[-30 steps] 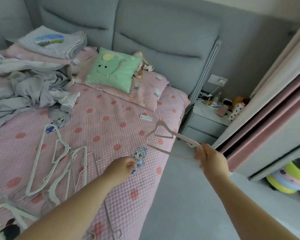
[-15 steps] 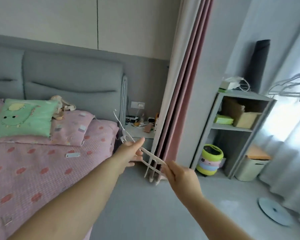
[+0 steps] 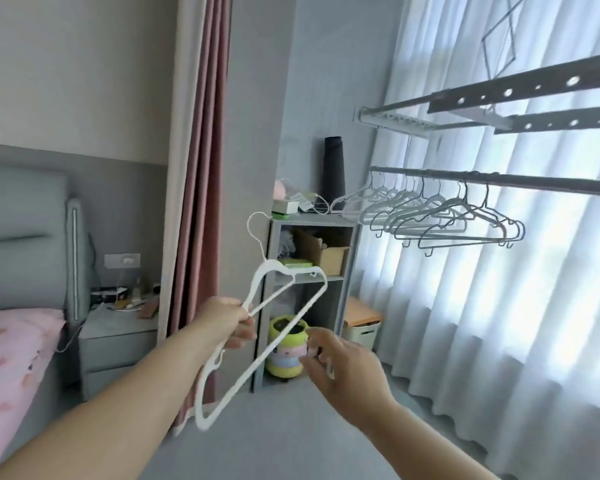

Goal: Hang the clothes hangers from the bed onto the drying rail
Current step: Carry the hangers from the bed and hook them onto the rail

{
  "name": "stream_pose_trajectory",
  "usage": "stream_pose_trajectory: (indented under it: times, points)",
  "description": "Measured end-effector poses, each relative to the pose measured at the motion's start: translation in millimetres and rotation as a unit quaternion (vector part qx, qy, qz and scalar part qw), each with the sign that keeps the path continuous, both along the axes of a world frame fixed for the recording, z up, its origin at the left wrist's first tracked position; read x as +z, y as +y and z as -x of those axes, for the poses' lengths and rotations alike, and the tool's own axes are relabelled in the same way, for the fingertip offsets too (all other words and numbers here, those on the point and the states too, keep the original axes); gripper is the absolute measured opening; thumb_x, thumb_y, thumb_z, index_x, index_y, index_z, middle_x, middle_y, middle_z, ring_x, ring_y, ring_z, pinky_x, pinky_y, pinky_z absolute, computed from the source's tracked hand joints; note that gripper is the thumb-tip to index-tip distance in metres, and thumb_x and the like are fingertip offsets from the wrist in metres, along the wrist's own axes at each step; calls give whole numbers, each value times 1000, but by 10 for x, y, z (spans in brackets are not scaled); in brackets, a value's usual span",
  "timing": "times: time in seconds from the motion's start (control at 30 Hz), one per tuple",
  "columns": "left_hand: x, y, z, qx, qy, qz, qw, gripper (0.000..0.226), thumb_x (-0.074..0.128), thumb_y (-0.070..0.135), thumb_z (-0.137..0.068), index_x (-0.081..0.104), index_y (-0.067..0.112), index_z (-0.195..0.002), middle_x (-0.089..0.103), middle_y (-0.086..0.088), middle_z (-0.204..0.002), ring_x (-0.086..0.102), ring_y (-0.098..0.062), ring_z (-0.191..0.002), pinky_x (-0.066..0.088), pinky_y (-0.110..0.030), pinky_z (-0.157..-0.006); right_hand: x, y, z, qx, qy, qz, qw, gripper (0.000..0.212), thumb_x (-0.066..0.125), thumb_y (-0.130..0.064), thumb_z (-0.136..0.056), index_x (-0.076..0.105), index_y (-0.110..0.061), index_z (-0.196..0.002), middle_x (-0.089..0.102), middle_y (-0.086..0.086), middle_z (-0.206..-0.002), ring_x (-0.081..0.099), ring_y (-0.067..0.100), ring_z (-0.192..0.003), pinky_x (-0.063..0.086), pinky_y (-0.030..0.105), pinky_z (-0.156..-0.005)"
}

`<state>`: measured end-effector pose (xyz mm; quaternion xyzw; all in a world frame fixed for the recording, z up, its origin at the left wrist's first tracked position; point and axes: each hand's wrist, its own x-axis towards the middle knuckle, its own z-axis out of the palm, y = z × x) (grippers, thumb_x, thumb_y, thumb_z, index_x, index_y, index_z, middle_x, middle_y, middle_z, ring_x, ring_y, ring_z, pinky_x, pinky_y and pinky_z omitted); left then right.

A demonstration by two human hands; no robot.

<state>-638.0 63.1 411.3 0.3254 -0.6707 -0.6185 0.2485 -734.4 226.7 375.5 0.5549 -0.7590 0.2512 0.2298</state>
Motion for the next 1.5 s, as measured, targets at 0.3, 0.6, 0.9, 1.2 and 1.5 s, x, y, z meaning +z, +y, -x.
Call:
stream_pose_trajectory:
  times: [0.3, 0.6, 0.9, 1.2, 1.5]
  points:
    - [477, 849, 933, -298, -94, 230, 922, 21, 49, 9, -92, 66, 16, -82, 61, 2, -64, 55, -4, -39, 36, -14, -34, 425, 993, 1157, -227, -34, 86, 970, 58, 37, -37, -88, 32, -13, -140, 35, 6, -146, 30, 25, -136, 21, 35, -113]
    - [704, 1165, 2411, -420, -71, 305, 852, 16, 48, 15, -92, 57, 25, -84, 63, 3, -68, 57, -8, -46, 42, -16, -42, 607, 1580, 2350, -366, -118, -3, 923, 27, 34, -29, -96, 45, -18, -119, 64, 5, -99, 54, 26, -104, 36, 29, -74]
    - [1126, 948, 3961, -352, -40, 442, 824, 21, 49, 28, -92, 58, 19, -75, 58, 6, -56, 51, -4, -34, 40, -15, -42, 1132, 1436, 3661, -411, -106, 42, 904, 23, 40, -21, -95, 47, -19, -117, 65, 1, -105, 57, 24, -96, 43, 31, -75]
    - [1363, 1235, 4887, -275, -6, 464, 842, 20, 46, 20, -93, 61, 14, -80, 58, 3, -58, 52, -6, -36, 44, -18, -42, 1707, 1775, 4613, -439, 97, 46, 892, 38, 49, -16, -91, 48, -15, -129, 53, 0, -131, 38, 22, -128, 20, 26, -108]
    - [1602, 1543, 5388, -158, -6, 453, 877, 26, 41, 12, -94, 58, 13, -74, 57, -4, -65, 57, -16, -45, 49, -22, -44, 2195, 2255, 5200, -495, 253, 1, 831, 48, 51, -7, -86, 41, -4, -133, 43, 15, -139, 37, 34, -128, 10, 46, -112]
